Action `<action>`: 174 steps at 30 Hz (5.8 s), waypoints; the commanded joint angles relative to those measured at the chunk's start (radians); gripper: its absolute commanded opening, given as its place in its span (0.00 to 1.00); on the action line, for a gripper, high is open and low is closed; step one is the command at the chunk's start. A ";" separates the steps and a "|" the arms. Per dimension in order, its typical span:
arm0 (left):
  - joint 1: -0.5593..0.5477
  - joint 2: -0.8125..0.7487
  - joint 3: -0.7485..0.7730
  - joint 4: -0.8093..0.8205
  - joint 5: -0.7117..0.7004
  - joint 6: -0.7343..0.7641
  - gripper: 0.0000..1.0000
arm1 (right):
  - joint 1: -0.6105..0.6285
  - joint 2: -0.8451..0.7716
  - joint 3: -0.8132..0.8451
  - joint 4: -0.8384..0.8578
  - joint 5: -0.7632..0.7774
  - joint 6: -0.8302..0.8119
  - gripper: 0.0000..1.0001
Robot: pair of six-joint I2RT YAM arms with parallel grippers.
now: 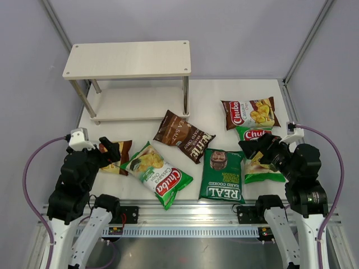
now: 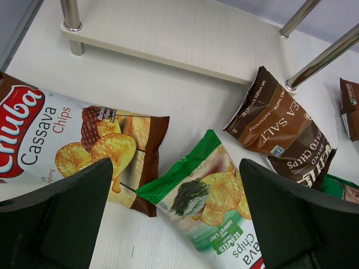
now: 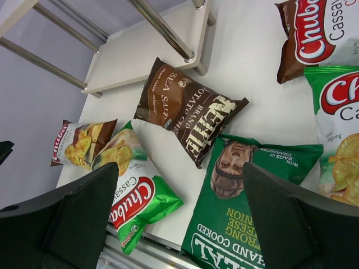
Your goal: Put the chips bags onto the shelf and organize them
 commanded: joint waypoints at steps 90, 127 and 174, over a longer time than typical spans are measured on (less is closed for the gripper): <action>-0.022 0.319 -0.045 0.587 1.043 -0.175 0.99 | 0.394 0.651 0.483 0.017 -0.307 -0.295 0.00; -0.376 0.355 -0.197 1.509 1.201 -0.414 0.99 | 0.395 0.468 0.520 0.875 -0.919 0.395 0.00; -0.453 0.189 -0.202 1.214 0.549 -0.479 0.00 | 0.395 0.321 0.590 0.006 -0.220 -0.216 0.99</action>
